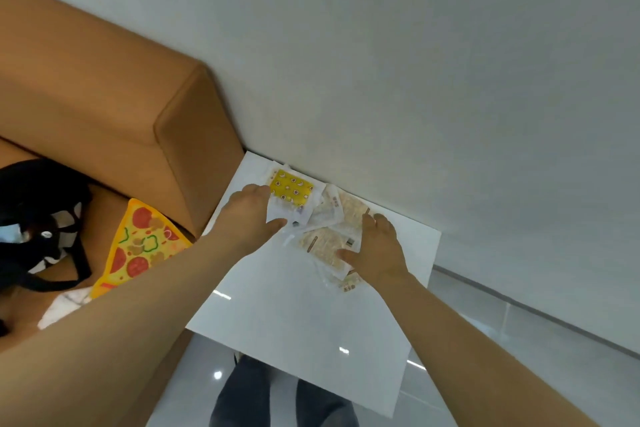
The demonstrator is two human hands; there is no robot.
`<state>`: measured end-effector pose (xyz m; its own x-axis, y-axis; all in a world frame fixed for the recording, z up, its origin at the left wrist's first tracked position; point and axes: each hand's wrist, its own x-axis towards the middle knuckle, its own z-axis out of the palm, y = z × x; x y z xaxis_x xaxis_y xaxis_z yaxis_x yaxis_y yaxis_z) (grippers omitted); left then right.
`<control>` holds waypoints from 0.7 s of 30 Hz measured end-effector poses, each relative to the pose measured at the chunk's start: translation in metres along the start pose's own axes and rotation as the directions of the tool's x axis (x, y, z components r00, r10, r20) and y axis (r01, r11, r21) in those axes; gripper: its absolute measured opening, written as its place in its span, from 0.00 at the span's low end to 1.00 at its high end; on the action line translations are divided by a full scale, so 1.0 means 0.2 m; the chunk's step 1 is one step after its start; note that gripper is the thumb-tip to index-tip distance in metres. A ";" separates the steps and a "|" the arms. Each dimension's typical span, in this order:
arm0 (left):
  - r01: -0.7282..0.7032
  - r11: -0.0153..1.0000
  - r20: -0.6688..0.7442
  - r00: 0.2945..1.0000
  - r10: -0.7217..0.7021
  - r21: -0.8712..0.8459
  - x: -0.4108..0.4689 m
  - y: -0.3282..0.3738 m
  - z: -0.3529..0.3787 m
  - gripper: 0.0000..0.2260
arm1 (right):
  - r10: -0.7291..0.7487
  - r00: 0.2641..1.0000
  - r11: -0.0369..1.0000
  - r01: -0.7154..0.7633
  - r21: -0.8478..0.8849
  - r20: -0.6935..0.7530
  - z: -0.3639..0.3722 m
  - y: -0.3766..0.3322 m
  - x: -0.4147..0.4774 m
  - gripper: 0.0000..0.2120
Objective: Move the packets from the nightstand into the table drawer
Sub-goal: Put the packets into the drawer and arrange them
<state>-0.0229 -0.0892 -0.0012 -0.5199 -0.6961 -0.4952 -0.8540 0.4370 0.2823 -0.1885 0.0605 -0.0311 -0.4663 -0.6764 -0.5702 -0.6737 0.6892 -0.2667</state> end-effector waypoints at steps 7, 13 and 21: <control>0.045 0.996 -0.018 0.999 -0.044 0.080 0.34 -0.07 0.18 0.39 | 0.005 0.999 0.994 -0.009 -0.113 -0.032 0.17 -0.01 0.25 0.57; 0.138 0.990 -0.019 0.990 -0.138 -0.011 0.46 0.00 0.23 0.43 | 0.026 0.997 0.995 -0.032 -0.093 -0.070 0.25 0.01 0.24 0.59; 0.241 0.967 0.033 0.970 -0.239 -0.084 0.50 0.06 0.27 0.46 | 0.128 0.990 0.988 -0.122 0.096 -0.062 0.34 0.02 0.08 0.54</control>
<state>-0.0832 -0.1227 -0.0921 -0.2993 -0.7613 -0.5752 -0.9528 0.2066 0.2225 -0.1604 0.0710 -0.0932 -0.5833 -0.5971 -0.5507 -0.5536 0.7883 -0.2685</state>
